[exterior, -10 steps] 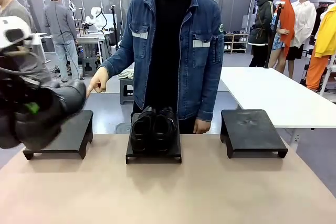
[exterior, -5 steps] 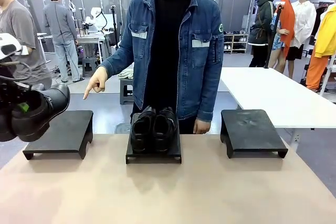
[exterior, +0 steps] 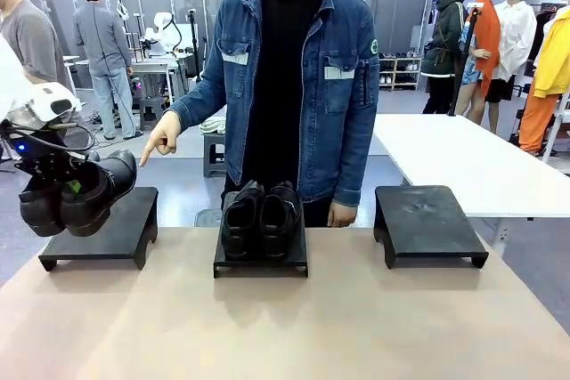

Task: Place the shoes on the stand as instructed by the person.
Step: Pick up another pair of Shoes and place it on the Shoes Stand indicated by the person.

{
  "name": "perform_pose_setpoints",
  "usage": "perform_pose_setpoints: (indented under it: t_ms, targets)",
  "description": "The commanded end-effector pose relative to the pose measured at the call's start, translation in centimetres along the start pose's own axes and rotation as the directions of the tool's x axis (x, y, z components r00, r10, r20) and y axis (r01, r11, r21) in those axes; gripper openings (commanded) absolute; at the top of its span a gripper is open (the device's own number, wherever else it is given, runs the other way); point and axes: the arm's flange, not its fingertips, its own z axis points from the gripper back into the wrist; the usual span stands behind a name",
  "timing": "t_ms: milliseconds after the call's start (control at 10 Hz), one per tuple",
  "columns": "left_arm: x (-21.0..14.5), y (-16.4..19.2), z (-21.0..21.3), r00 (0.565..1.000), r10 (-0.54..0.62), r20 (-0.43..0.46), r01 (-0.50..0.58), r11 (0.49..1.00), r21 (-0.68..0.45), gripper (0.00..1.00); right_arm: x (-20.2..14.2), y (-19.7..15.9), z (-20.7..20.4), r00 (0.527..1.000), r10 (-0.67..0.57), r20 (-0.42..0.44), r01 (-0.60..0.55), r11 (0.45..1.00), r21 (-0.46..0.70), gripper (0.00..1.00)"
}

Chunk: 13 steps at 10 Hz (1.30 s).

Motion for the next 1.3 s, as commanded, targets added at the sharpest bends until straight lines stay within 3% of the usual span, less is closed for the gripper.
perform_pose_setpoints:
  t_ms: [0,200,700,1200]
  targets:
    - [1.3,0.6,-0.9,0.996,0.042,0.083,-0.046,0.997,0.055,0.0,0.0,0.1,0.2,1.0,0.021,-0.002,-0.021,1.0,0.008,1.0]
    - [2.1,1.3,-3.1,0.99,0.09,0.107,-0.092,0.996,0.012,0.0,0.0,0.1,0.2,1.0,0.021,-0.002,-0.021,1.0,0.008,1.0]
    - [2.7,0.7,-6.7,0.989,0.025,0.145,-0.028,0.999,0.02,0.0,0.0,0.1,0.2,1.0,0.021,-0.002,-0.021,1.0,0.008,1.0]
    - [2.4,0.5,-9.3,0.985,0.037,0.171,-0.042,0.999,0.025,0.0,0.0,0.1,0.2,1.0,0.021,-0.002,-0.021,1.0,0.008,1.0]
